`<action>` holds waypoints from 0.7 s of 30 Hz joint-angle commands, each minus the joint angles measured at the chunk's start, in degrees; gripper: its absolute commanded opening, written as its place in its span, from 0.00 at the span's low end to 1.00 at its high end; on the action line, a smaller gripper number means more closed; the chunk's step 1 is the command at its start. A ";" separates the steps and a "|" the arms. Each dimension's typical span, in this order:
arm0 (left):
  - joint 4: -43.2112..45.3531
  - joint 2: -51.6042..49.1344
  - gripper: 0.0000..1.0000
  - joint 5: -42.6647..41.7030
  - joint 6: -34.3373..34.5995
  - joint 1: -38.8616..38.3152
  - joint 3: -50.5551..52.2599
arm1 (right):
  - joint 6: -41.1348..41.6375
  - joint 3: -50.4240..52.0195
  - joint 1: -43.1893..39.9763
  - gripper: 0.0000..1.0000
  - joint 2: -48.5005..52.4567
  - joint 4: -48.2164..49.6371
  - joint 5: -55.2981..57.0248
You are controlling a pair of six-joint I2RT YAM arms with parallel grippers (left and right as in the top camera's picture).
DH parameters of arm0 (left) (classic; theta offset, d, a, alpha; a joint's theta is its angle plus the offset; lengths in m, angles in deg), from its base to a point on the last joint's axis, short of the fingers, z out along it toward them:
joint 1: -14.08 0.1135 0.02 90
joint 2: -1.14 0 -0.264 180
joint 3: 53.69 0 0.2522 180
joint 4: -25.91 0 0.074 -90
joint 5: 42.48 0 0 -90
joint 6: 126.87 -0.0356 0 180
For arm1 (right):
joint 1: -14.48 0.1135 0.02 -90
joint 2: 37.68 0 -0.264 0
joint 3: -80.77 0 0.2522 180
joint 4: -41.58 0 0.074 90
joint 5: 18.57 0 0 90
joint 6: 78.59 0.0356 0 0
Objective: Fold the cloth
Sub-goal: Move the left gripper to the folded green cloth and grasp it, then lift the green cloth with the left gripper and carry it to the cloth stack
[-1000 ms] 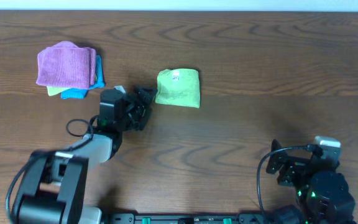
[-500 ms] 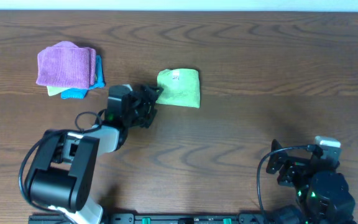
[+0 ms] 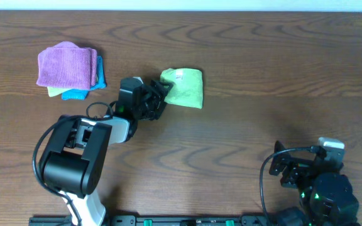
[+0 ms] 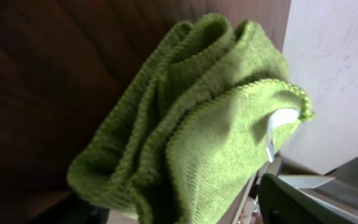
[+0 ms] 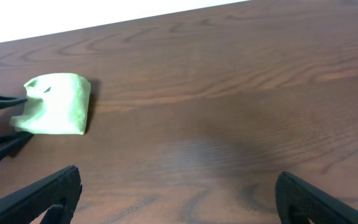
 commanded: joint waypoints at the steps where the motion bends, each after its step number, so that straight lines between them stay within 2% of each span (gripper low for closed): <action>1: -2.58 -5.05 0.75 4.24 -0.52 -0.63 1.42 | 0.76 0.35 -0.39 0.99 -0.15 -0.11 0.57; 2: -2.60 -5.44 0.68 4.39 -0.55 -0.76 1.38 | 0.76 0.35 -0.39 0.99 -0.15 -0.11 0.57; 3: -2.58 -5.84 0.56 4.44 -0.50 -0.83 1.36 | 0.76 0.35 -0.39 0.99 -0.15 -0.11 0.57; 6: -2.60 -6.67 0.43 5.16 -0.52 -0.87 1.20 | 0.76 0.35 -0.39 0.99 -0.15 -0.11 0.57; 12: -2.56 -6.82 0.06 6.62 -1.86 -0.87 1.05 | 0.76 0.35 -0.39 0.99 -0.15 -0.11 0.57; 16: -2.49 -6.78 0.06 5.25 -4.98 -0.63 0.00 | 0.76 0.35 -0.39 0.99 -0.15 -0.11 0.57; 21: -0.17 -6.51 0.06 -3.15 -10.23 1.31 -4.00 | 0.76 0.35 -0.39 0.99 -0.15 -0.11 0.57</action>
